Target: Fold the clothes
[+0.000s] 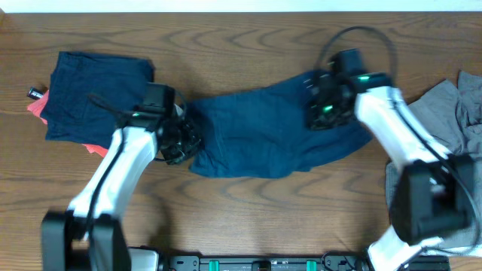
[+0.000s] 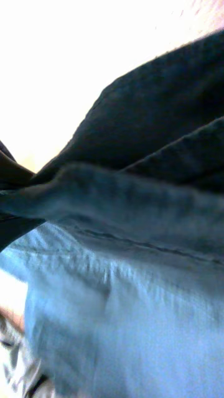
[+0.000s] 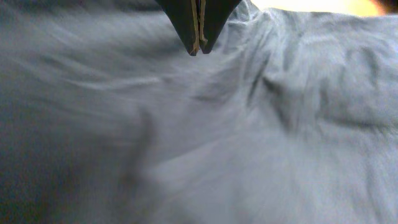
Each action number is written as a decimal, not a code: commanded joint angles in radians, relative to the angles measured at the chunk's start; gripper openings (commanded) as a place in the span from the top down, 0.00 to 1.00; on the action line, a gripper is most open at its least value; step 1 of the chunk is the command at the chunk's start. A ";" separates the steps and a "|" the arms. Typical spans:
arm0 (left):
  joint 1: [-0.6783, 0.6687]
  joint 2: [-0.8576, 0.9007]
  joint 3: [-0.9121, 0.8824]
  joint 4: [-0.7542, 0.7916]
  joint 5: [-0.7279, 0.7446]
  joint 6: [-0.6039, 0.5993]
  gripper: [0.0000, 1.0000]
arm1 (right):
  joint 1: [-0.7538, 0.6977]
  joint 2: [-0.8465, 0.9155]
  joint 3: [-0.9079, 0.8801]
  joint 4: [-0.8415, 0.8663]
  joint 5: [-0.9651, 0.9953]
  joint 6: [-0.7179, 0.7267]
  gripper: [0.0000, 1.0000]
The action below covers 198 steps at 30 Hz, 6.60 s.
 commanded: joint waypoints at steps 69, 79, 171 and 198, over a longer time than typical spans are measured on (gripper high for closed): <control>-0.435 0.081 0.042 0.694 0.015 -0.062 0.37 | 0.103 0.101 -0.038 0.002 0.481 0.237 0.98; -0.260 0.082 0.042 0.691 -0.166 -0.041 0.36 | 0.018 -0.187 0.205 -0.093 0.507 0.223 0.89; -0.237 0.426 0.047 0.706 0.198 0.315 0.92 | 0.008 -0.217 -0.507 0.607 0.291 0.242 0.56; 0.578 -0.069 0.069 0.597 -0.380 0.404 0.89 | -0.062 -0.220 -0.506 0.489 0.309 0.238 0.59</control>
